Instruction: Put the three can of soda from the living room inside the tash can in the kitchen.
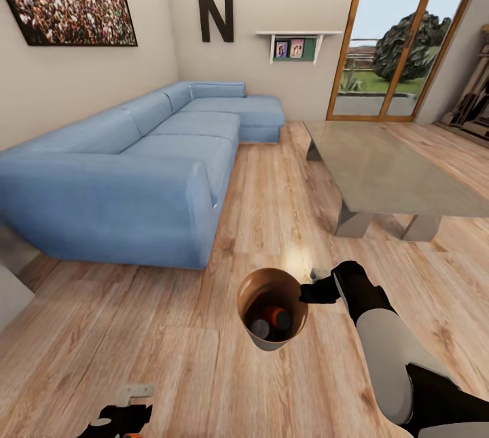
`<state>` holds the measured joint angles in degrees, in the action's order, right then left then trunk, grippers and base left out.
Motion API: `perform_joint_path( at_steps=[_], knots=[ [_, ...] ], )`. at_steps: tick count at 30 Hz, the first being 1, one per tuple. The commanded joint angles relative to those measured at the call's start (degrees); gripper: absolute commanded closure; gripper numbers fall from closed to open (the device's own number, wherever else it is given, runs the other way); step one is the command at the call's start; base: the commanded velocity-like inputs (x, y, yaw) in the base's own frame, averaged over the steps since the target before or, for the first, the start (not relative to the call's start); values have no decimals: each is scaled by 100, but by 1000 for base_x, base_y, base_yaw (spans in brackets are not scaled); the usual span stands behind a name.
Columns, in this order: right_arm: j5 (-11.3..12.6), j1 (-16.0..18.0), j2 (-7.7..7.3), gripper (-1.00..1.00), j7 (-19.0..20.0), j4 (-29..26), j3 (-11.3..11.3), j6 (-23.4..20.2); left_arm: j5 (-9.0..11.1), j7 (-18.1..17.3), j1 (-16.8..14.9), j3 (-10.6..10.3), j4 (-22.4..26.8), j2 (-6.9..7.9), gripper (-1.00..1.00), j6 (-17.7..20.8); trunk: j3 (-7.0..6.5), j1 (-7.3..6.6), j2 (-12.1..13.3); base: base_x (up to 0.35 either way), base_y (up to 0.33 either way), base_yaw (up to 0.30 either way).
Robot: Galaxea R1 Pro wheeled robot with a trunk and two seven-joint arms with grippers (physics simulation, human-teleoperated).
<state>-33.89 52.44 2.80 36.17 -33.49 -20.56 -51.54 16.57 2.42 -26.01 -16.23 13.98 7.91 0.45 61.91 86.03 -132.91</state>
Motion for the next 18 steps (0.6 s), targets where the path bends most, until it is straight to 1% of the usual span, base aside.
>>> perform_joint_path(
  at_steps=[1, 7, 13, 17, 18],
  knots=[
    [154, 3, 1, 100, 30, 0, -9, -49, -1, -1, 0, -1, 0, 0, -100, 0, 18, 22, -42, -2, 0, 0],
    [154, 3, 1, 100, 30, 0, -9, -42, -4, -15, 0, -3, 0, 0, -100, -1, 125, 154, -283, 0, 0, 0],
    [147, 3, 1, 100, 30, 6, -9, -40, 10, -27, 0, 0, 0, 0, -100, -1, 125, 154, -283, 0, 0, 0],
    [146, 3, 1, 100, 30, 7, -9, -40, 16, -27, 0, 4, 0, 0, -100, -1, 197, 242, -443, 0, 0, 0],
    [146, 3, 1, 100, 30, 8, -9, -40, 18, -28, 0, 4, 0, 0, -100, -1, 197, 242, -443, 0, 0, 0]
  ],
)
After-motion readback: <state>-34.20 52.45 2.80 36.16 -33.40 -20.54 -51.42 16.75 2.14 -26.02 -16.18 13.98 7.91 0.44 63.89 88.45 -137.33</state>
